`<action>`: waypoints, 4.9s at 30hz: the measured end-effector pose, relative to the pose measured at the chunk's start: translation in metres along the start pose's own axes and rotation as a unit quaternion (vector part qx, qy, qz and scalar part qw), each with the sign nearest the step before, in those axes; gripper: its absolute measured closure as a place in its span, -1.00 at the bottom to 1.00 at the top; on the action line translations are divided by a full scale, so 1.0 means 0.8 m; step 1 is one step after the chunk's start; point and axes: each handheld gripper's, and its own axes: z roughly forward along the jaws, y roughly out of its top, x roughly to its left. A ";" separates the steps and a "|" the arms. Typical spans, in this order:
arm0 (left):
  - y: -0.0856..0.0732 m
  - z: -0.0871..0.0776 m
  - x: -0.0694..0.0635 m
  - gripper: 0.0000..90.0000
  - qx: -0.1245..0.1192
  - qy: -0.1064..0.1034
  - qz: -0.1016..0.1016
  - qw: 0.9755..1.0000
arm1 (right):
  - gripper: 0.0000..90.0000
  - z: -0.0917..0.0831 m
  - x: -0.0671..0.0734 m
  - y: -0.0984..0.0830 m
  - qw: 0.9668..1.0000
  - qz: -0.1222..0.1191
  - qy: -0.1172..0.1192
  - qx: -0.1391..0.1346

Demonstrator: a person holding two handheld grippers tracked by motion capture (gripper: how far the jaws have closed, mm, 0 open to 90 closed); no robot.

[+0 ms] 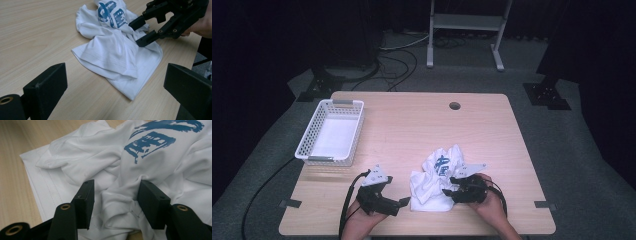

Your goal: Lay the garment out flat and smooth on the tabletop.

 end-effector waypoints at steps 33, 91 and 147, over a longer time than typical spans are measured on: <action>0.028 0.050 -0.015 -0.90 0.010 -0.020 0.010 1.000 | -0.21 -0.069 0.024 -0.054 0.998 0.027 0.054 0.009; 0.086 0.114 0.025 0.98 0.054 -0.049 0.042 0.996 | 0.88 -0.104 -0.075 0.002 0.989 0.136 0.054 -0.007; 0.135 0.097 0.131 -0.16 -0.003 0.037 -0.022 0.999 | 0.22 -0.056 -0.154 0.073 0.983 0.175 -0.040 0.033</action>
